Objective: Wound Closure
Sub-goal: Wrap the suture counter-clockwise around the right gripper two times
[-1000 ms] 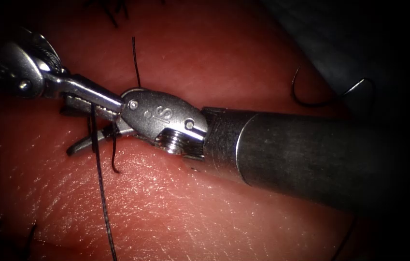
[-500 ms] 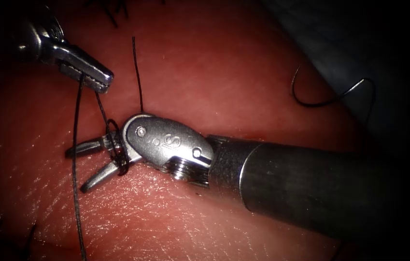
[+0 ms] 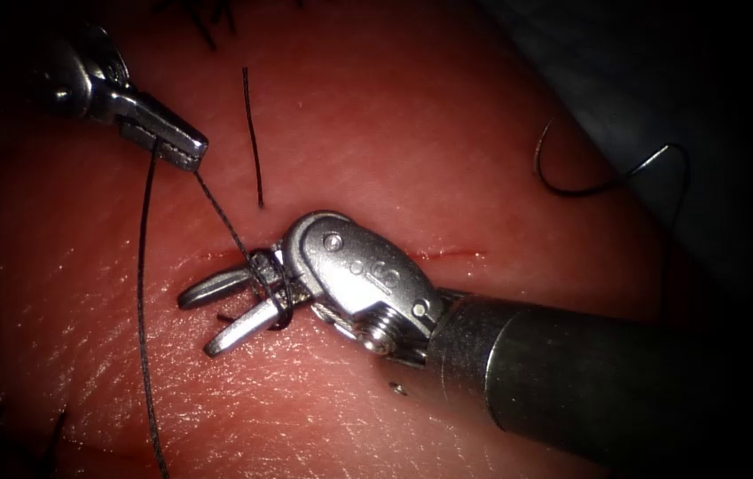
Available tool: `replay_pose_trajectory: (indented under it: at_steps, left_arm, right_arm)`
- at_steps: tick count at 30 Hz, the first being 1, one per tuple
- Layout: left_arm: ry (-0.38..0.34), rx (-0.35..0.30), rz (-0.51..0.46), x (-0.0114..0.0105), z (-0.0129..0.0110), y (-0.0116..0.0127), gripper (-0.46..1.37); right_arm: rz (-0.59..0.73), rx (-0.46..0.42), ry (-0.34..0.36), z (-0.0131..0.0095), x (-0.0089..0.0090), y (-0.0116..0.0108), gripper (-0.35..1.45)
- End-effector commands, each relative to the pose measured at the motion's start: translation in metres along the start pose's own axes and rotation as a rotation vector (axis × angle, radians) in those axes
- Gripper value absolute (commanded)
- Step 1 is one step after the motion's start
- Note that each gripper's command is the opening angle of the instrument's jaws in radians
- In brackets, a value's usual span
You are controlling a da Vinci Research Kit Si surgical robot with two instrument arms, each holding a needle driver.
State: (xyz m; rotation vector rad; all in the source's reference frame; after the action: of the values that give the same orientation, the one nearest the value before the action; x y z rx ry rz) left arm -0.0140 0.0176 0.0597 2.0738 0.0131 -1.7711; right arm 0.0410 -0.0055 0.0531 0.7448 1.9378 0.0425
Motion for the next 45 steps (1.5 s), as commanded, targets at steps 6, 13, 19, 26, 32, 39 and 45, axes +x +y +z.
replay_pose_trajectory:
  at_steps: [6, 13, 19, 26, 32, 39, 45]
  left_arm:
    - [-0.011, -0.008, -0.011, -0.0008, 0.0003, 0.0017, -0.35]
    - [-0.026, -0.009, -0.019, -0.0016, 0.0007, 0.0032, -0.35]
    - [-0.041, -0.007, -0.023, -0.002, 0.0014, 0.0048, -0.35]
    - [-0.068, 0.0, -0.025, -0.0021, 0.0023, 0.0071, -0.35]
    - [-0.09, 0.022, -0.038, -0.0016, 0.0032, 0.0085, -0.35]
    - [-0.106, 0.091, -0.05, 0.0, 0.0039, 0.0089, -0.35]
    - [-0.136, 0.121, -0.065, 0.0015, 0.0044, 0.0097, -0.35]
  right_arm:
    - [0.006, -0.155, 0.101, -0.0009, 0.0005, -0.0002, 0.31]
    - [0.017, -0.27, 0.177, -0.0009, 0.0008, 0.0004, 0.32]
    - [0.027, -0.349, 0.23, -0.0008, 0.0008, 0.0009, 0.34]
    - [0.034, -0.418, 0.277, -0.001, 0.0015, 0.0018, 0.45]
    - [0.002, -0.316, 0.188, -0.0008, 0.0016, 0.0023, 0.49]
    - [-0.04, -0.546, 0.046, -0.0001, 0.0013, 0.0021, 0.47]
    - [-0.041, -0.67, -0.052, 0.0002, 0.0008, 0.0012, 0.46]
